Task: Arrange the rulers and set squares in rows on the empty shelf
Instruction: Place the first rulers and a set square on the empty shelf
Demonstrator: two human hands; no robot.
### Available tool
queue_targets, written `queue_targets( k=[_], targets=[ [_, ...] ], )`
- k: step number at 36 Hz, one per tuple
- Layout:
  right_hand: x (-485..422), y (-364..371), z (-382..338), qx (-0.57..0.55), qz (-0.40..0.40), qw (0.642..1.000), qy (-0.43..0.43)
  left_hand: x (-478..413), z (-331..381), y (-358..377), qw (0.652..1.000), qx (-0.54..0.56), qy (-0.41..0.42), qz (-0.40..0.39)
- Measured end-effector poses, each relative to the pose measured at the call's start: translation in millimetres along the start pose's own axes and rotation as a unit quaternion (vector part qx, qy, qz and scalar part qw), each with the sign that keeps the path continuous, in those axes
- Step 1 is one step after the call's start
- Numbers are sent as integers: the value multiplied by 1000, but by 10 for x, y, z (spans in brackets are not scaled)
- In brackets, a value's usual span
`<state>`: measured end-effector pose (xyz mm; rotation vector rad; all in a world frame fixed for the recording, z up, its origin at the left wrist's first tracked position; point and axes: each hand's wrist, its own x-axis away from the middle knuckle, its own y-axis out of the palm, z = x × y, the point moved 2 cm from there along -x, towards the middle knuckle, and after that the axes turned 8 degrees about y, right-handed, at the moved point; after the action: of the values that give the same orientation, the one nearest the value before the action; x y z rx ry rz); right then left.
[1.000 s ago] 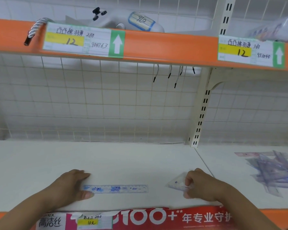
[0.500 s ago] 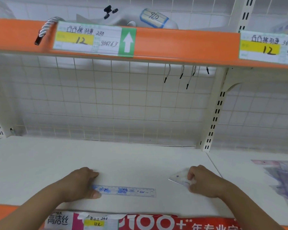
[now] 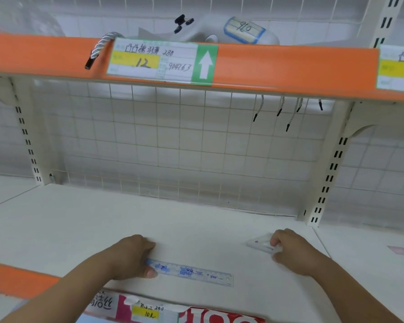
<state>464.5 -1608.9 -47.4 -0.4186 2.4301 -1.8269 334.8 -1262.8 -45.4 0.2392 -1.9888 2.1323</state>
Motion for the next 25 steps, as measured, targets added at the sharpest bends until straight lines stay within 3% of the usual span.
queue_targets(
  k=[8, 25],
  targets=[
    [-386, 38, -5, -6, 63, 998, 7, 5, 31, -11, 1000, 28, -11, 1],
    [-634, 55, 127, 13, 103, 992, 65, 6, 15, 14, 1000, 18, -4, 19]
  ],
)
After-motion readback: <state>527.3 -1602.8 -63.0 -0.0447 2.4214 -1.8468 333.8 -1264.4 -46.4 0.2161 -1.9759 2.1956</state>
